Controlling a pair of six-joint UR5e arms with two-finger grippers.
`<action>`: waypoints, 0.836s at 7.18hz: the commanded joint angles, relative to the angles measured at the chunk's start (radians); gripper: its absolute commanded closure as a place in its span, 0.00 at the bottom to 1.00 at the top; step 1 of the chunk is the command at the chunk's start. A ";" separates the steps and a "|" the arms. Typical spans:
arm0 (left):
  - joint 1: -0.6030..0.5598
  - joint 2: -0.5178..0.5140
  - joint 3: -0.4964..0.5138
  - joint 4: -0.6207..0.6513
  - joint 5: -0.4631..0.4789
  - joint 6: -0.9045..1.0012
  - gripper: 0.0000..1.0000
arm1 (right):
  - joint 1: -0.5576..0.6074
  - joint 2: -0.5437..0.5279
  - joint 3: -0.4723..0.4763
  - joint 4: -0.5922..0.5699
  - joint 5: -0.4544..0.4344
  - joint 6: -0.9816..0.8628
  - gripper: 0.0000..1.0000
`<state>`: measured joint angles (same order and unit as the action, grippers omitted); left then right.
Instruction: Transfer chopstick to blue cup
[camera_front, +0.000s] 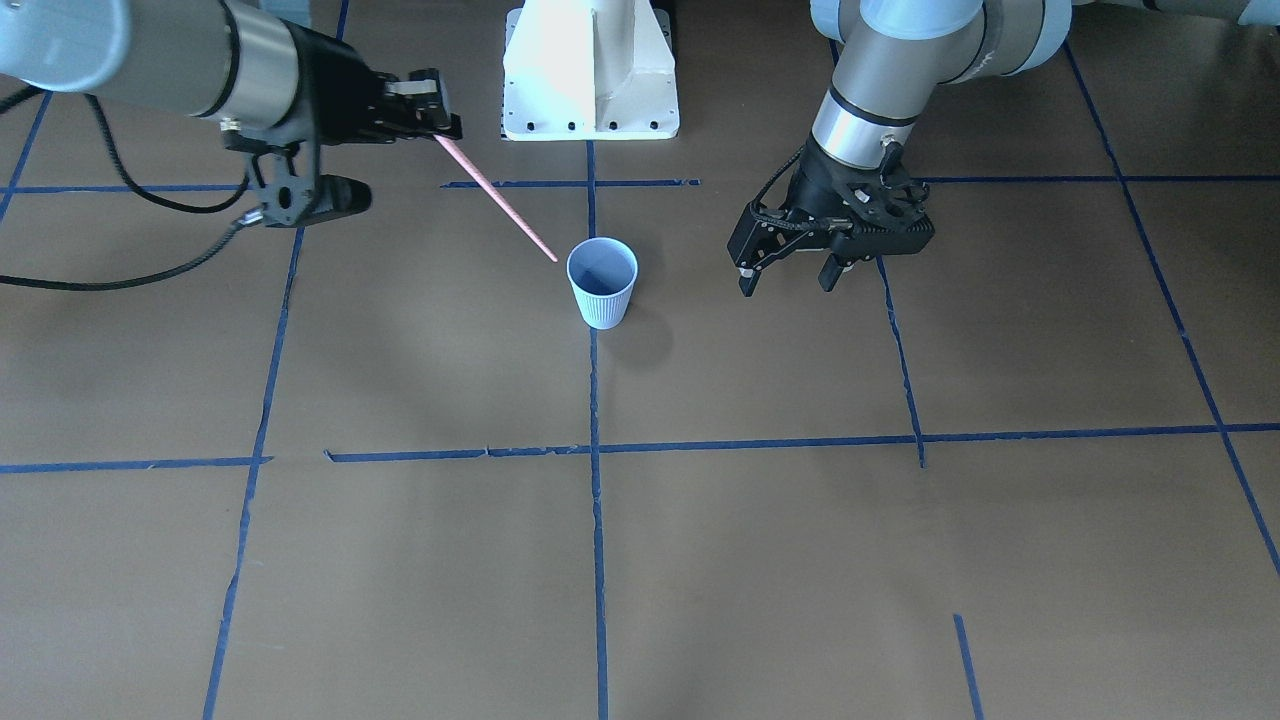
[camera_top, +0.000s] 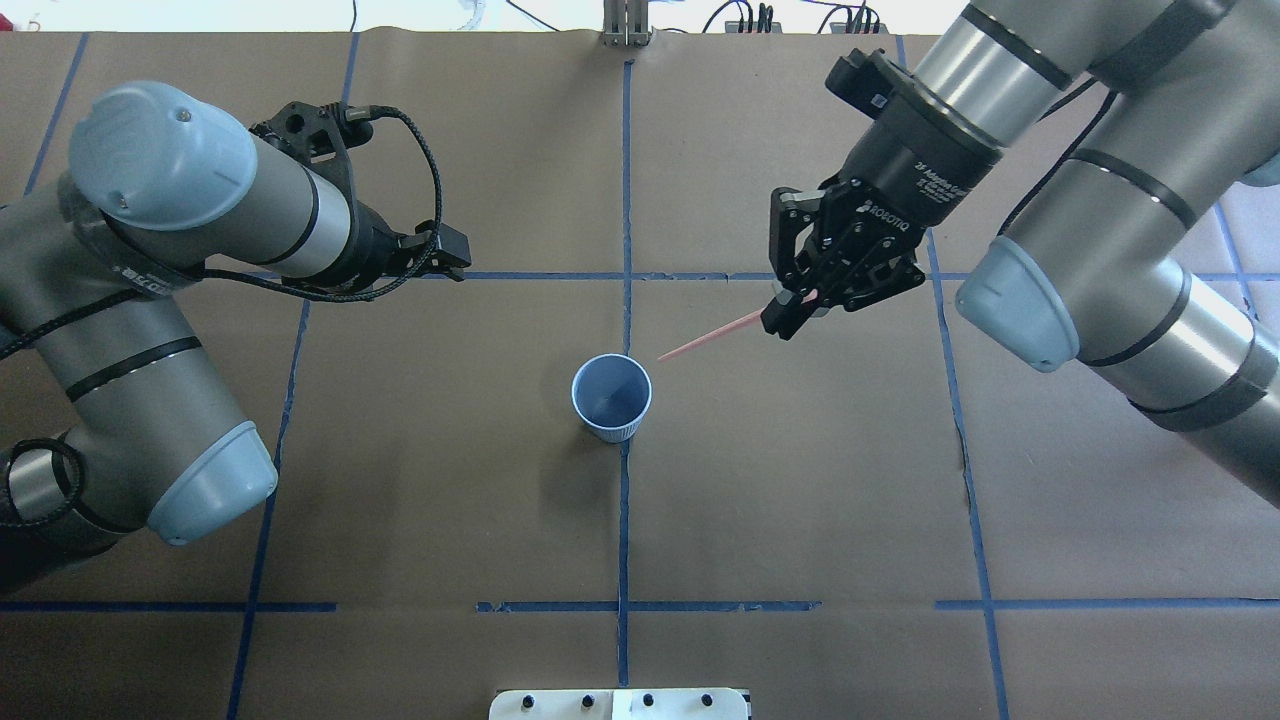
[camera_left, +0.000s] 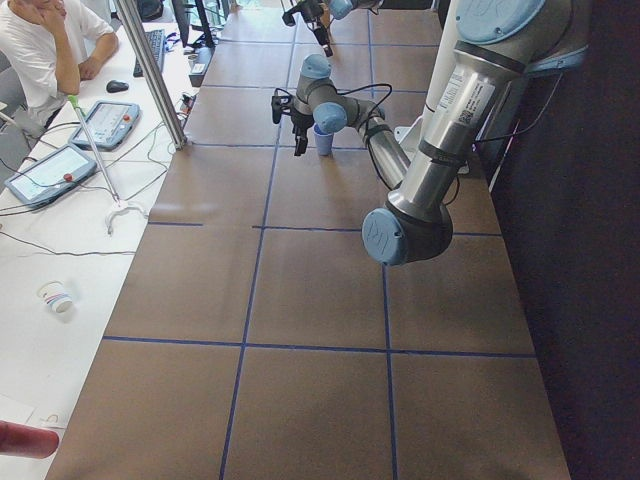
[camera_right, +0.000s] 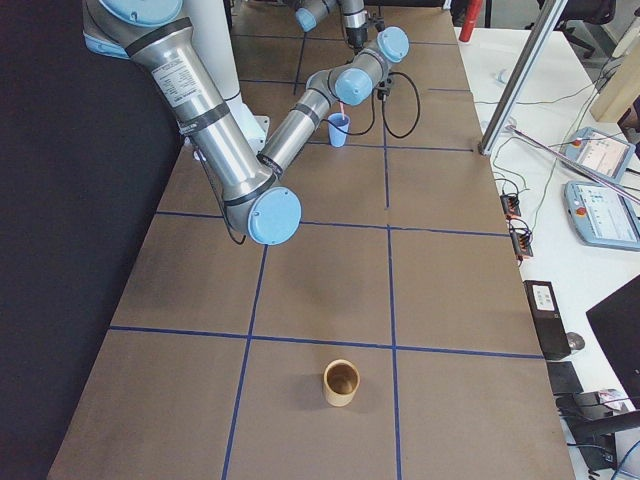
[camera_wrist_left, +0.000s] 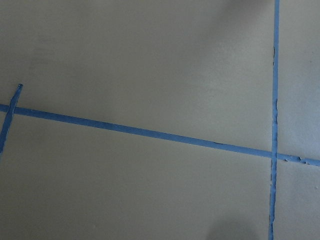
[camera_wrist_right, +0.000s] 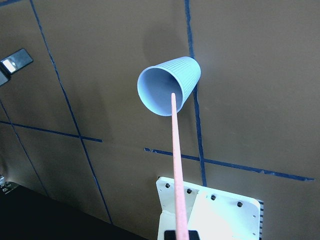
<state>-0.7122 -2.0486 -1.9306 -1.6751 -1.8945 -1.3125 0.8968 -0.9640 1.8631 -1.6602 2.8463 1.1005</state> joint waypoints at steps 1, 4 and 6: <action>0.003 0.001 -0.001 0.000 0.000 -0.005 0.00 | -0.041 0.065 -0.062 0.004 -0.056 0.012 0.99; 0.003 0.001 -0.001 0.000 0.000 -0.019 0.00 | -0.077 0.120 -0.150 0.005 -0.071 0.009 0.97; 0.003 0.001 -0.001 0.000 0.000 -0.022 0.00 | -0.137 0.120 -0.157 0.005 -0.125 0.010 0.97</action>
<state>-0.7087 -2.0479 -1.9313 -1.6751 -1.8945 -1.3328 0.7929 -0.8441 1.7108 -1.6545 2.7472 1.1102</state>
